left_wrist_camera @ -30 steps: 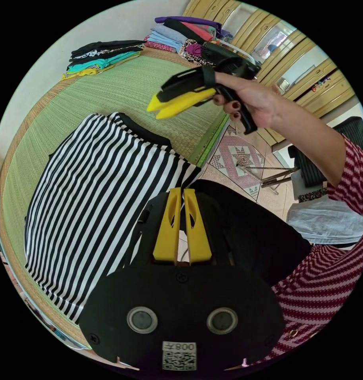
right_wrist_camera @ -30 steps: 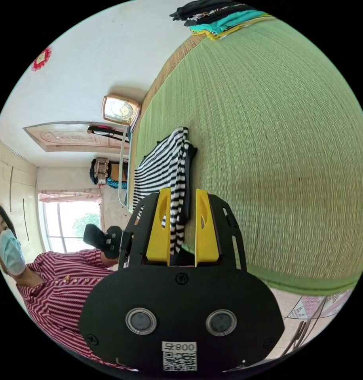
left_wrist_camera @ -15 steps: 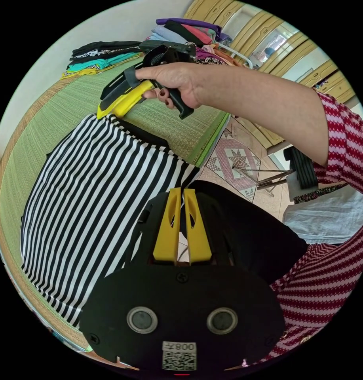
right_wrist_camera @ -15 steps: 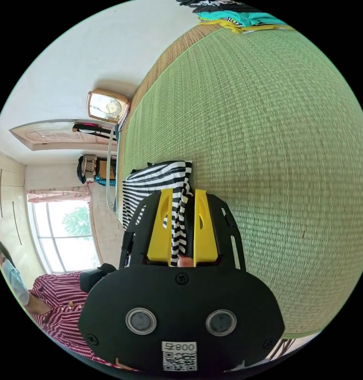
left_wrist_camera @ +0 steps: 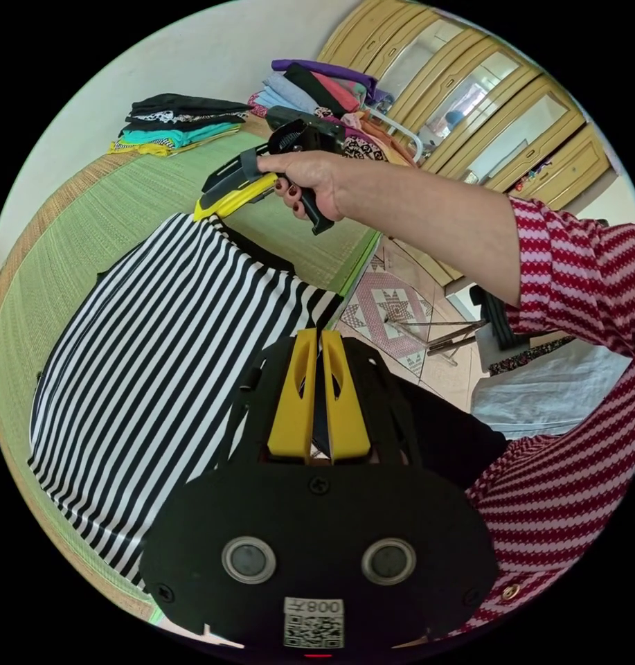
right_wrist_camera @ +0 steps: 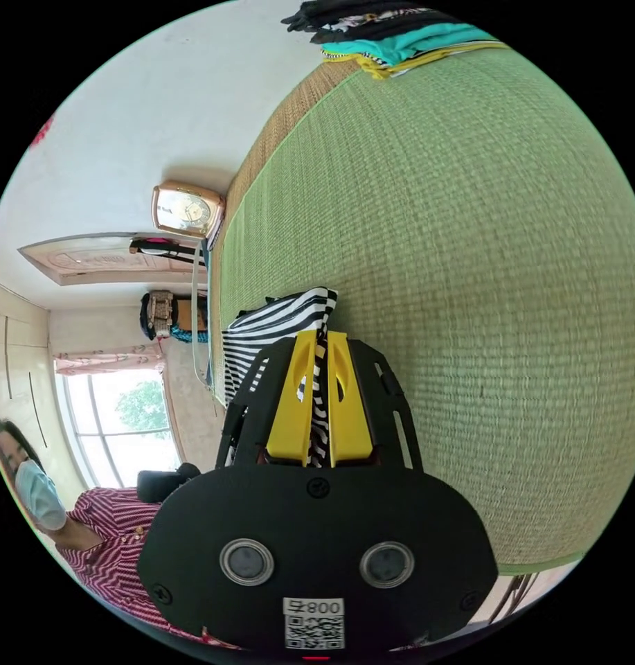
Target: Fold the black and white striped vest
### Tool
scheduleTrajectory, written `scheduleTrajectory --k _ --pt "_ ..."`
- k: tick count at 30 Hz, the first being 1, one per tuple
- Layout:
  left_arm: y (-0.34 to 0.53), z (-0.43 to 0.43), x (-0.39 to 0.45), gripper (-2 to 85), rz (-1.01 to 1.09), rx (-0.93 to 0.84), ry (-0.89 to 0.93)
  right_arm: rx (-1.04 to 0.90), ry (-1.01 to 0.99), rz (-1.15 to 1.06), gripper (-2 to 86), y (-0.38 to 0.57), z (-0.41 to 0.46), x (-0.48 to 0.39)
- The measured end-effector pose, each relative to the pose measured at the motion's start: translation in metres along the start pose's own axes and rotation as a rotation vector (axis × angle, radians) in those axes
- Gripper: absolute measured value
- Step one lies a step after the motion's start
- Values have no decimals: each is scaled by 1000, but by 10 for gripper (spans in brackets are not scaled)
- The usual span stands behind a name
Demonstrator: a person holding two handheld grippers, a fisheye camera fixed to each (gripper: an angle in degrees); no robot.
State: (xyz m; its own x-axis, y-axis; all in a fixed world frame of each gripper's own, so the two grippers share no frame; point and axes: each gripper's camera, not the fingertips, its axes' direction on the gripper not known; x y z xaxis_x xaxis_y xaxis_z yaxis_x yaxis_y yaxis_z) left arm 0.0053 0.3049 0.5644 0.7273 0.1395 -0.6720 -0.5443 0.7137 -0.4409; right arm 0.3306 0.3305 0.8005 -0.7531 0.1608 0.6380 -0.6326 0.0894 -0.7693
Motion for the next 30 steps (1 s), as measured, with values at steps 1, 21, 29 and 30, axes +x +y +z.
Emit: scheduleTrajectory --k 1,21,29,30 --pt "2 -3 -1 9 -2 2 5 4 -3 14 23 4 -3 6" --pt "234 -243 -144 9 -500 493 178 11 -213 -232 23 24 74 -130" --pt "362 -288 -209 8 -818 606 214 -158 -130 -291 22 20 217 -192" --pt "376 -291 -218 8 -854 607 220 -169 -115 -288 22 19 227 -193"
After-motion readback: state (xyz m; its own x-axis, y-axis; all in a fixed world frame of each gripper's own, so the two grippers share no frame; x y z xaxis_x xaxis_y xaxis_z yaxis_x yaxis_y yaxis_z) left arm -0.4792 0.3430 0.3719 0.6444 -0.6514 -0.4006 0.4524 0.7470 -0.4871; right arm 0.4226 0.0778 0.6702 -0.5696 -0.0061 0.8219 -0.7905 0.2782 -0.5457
